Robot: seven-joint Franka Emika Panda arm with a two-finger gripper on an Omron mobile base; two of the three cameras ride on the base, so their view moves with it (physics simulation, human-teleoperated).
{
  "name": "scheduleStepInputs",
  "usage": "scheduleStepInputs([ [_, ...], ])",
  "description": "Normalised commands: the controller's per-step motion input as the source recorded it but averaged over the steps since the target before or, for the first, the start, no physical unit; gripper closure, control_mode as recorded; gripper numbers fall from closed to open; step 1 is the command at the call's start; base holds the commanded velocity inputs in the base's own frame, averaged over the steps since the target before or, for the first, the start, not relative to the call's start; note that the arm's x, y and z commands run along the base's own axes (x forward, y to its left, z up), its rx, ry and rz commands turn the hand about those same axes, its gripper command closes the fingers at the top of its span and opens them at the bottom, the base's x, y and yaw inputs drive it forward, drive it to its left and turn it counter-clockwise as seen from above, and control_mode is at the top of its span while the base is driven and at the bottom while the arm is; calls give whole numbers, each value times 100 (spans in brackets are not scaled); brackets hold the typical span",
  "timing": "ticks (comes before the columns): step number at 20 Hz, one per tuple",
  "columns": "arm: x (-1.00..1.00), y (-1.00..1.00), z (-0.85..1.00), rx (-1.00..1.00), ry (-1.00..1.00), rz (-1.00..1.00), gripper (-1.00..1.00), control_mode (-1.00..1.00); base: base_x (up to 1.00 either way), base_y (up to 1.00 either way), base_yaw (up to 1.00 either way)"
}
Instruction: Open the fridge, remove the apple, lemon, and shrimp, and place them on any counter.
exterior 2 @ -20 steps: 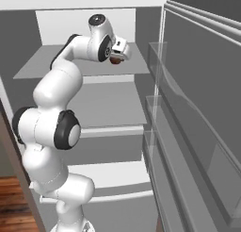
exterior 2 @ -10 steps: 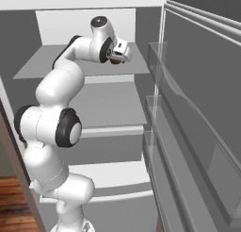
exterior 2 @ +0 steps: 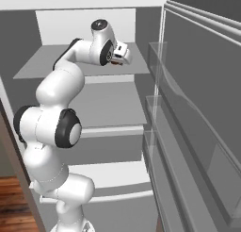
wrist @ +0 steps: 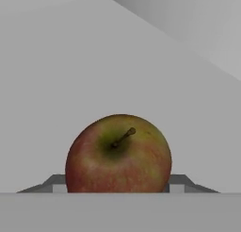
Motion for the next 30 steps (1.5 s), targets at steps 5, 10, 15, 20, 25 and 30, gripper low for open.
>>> scheduleStepInputs([
  [5, 0, 0, 0, 0, 0, 0, 100, -100, 0, 0, 0],
  [10, -2, 0, 0, 0, 0, 0, 100, -100, 0, 0, 0],
  [15, -80, 2, 0, 0, -14, 4, 100, -100, 0, 0, 0],
  [20, -100, 10, 2, 0, -22, 6, 100, -100, 0, 0, 0],
  [25, -100, 11, 18, -1, -14, 4, 100, -100, 0, 0, 0],
  [30, -100, 0, 81, 0, -5, 0, 100, -100, 0, 0, 0],
])
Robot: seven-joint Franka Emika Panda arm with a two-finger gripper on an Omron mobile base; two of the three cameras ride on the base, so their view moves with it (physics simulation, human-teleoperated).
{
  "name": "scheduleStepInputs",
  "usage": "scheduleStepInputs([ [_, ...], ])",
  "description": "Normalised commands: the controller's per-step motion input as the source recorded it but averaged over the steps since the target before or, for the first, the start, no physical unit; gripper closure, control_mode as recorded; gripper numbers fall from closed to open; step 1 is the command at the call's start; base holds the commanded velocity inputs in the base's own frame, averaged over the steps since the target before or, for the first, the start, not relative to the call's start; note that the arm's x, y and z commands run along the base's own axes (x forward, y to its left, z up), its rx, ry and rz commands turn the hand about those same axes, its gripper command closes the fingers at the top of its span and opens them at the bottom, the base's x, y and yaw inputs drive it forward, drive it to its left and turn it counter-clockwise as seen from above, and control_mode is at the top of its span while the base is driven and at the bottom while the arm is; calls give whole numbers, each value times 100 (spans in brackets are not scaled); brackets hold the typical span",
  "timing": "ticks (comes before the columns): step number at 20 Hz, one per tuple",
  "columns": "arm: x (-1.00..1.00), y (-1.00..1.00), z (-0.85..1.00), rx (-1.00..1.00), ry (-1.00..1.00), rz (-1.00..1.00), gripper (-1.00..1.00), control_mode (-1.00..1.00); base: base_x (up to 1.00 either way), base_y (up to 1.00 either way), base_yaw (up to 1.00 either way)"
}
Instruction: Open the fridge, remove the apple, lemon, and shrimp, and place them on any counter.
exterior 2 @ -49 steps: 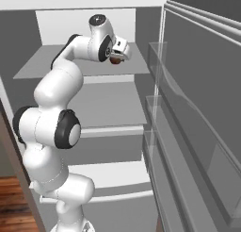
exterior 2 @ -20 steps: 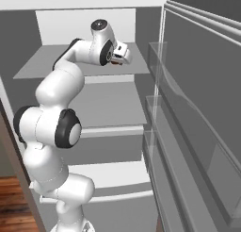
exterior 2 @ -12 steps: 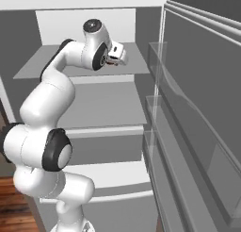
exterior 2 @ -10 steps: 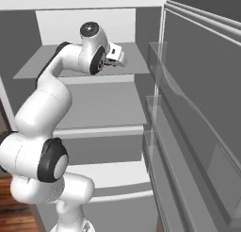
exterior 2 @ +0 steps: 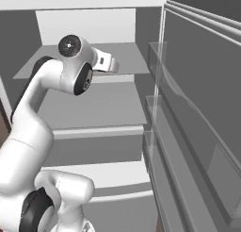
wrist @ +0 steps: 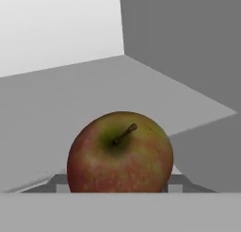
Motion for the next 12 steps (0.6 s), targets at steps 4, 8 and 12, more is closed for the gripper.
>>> scheduleStepInputs([
  [4, -98, 0, 48, -5, 1, -2, 100, -100, 0, 0, 0],
  [8, -36, 2, 0, -3, 6, 0, 100, -100, 0, 0, 0],
  [12, 0, 0, 0, 0, 0, 0, 100, -100, 0, 0, 0],
])
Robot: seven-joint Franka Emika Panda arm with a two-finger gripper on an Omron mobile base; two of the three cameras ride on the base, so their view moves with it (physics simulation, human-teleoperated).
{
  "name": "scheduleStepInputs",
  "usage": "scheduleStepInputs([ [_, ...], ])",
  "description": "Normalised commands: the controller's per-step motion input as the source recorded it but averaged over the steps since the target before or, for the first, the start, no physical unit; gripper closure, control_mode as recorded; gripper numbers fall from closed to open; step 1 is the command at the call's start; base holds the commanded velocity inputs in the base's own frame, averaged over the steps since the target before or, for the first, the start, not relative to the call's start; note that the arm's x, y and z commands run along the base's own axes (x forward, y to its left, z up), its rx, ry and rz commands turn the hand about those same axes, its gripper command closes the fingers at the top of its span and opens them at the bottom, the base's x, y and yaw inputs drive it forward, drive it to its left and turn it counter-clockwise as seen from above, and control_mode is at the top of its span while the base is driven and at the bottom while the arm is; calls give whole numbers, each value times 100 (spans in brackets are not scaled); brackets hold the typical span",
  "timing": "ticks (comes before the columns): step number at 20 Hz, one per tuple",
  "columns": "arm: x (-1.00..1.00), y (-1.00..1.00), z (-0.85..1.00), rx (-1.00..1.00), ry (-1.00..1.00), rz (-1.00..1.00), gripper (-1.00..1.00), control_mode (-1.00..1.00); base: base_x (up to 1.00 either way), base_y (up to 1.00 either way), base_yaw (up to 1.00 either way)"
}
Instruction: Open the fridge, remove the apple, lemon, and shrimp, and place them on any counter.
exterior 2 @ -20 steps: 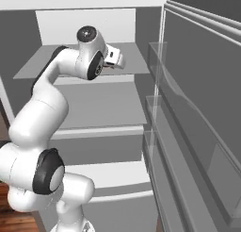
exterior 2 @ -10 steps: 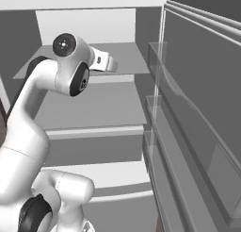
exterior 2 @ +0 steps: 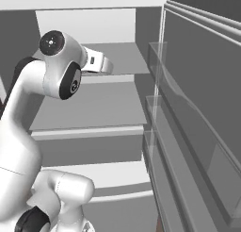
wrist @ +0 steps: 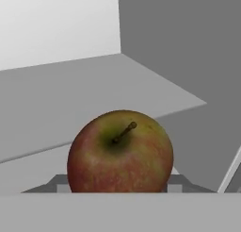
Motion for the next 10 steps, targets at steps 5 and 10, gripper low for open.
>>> scheduleStepInputs([
  [5, 0, 0, 0, 0, 0, 0, 100, -100, 0, 0, 0],
  [10, 0, 0, 0, 0, 0, 0, 100, 100, -28, 7, -2],
])
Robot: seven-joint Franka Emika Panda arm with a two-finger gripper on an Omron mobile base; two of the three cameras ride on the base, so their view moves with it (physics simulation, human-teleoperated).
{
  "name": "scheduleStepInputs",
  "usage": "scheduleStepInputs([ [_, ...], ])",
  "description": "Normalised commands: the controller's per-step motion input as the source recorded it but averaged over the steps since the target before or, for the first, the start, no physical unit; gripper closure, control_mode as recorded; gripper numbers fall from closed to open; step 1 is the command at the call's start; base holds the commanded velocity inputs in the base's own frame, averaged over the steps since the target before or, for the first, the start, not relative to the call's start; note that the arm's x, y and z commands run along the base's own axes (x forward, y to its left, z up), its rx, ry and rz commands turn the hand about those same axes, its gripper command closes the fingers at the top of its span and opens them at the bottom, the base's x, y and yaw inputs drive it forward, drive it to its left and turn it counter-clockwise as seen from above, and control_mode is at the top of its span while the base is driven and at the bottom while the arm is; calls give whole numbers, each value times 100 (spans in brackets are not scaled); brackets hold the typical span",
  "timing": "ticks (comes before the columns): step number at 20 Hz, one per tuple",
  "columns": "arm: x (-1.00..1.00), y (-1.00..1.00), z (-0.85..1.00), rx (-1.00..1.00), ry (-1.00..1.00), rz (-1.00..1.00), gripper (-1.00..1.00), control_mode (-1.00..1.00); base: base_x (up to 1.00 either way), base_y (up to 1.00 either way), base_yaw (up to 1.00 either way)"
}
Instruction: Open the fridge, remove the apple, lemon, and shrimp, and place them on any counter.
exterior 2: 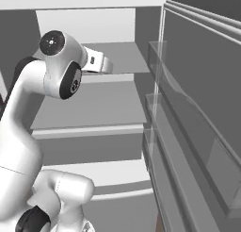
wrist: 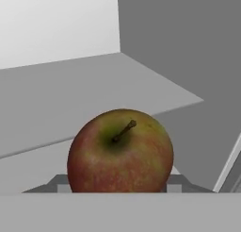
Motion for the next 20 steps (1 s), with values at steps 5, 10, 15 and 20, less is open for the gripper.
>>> scheduleStepInputs([
  [5, 0, 0, 0, 0, 0, 0, 100, 100, -73, 34, -17],
  [10, 0, 0, 0, 0, 0, 0, 100, 100, -74, 60, -32],
  [15, 0, 0, 0, 0, 0, 0, 100, 100, -83, 47, -40],
  [20, 0, 0, 0, 0, 0, 0, 100, 100, -100, 19, -55],
])
